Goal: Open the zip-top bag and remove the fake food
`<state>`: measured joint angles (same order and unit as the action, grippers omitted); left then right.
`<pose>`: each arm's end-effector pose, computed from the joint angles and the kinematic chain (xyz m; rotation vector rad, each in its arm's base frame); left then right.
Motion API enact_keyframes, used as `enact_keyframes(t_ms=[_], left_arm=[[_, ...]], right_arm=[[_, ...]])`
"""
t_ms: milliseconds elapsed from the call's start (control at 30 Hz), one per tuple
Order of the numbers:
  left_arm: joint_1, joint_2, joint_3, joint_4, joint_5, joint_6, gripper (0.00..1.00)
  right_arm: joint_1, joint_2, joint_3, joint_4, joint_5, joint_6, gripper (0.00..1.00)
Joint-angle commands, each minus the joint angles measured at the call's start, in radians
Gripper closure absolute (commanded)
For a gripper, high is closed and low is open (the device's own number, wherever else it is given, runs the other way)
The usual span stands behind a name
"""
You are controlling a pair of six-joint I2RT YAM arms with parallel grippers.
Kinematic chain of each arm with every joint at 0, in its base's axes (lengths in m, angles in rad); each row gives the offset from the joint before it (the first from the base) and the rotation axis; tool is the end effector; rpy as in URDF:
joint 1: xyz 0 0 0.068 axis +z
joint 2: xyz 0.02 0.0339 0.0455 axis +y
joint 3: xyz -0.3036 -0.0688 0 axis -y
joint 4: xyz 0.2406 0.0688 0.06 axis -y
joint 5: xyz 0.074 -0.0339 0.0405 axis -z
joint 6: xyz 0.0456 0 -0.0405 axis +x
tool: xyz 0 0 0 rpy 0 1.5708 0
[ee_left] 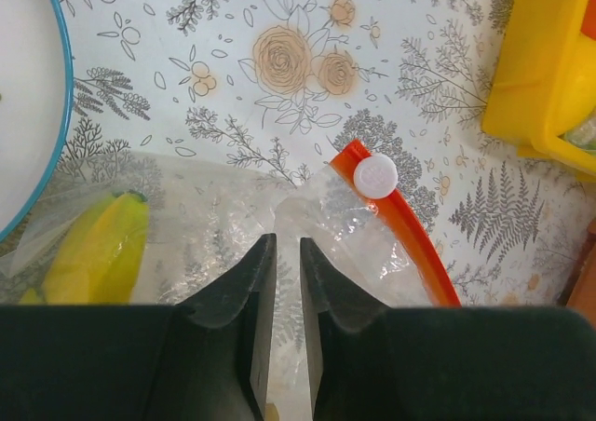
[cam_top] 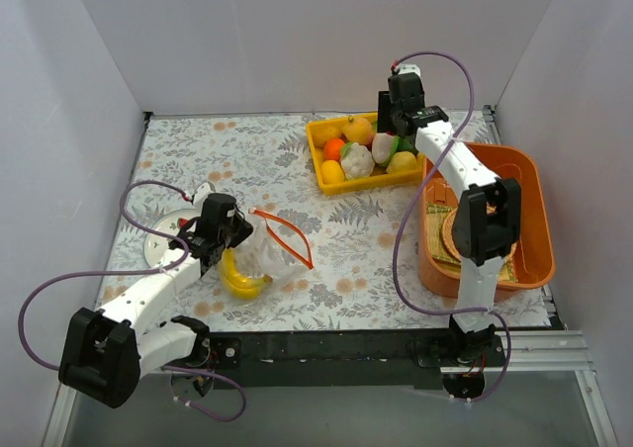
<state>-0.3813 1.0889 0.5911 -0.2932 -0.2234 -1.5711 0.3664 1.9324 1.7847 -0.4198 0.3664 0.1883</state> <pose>0.1918 -0.0660 0.2361 -1.4627 1.9607 -0.6783 0.4470 0.1540 0.3587 0.0256 2.0969 -0.0585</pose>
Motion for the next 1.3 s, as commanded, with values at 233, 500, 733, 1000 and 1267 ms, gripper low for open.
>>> enact_keyframes(t_ms=[233,500,733,1000,1267], left_arm=[[0.004,-0.067,0.104,-0.063,0.007,0.091,0.78],[0.004,-0.073,0.113,-0.064,0.025,0.097,0.75],[0.004,-0.092,0.116,-0.081,0.025,0.082,0.65],[0.007,-0.141,0.141,-0.190,-0.019,0.007,0.55],[0.012,-0.193,0.280,-0.590,-0.265,-0.271,0.53]], right_arm=[[-0.086,0.273,0.320,-0.083,0.077,-0.026,0.64],[-0.090,0.277,0.275,-0.073,0.062,-0.012,0.32],[-0.093,0.255,0.280,-0.085,0.039,-0.013,0.14],[-0.084,0.169,0.265,-0.125,-0.026,0.017,0.23],[0.043,-0.127,0.000,-0.052,-0.341,0.063,0.49]])
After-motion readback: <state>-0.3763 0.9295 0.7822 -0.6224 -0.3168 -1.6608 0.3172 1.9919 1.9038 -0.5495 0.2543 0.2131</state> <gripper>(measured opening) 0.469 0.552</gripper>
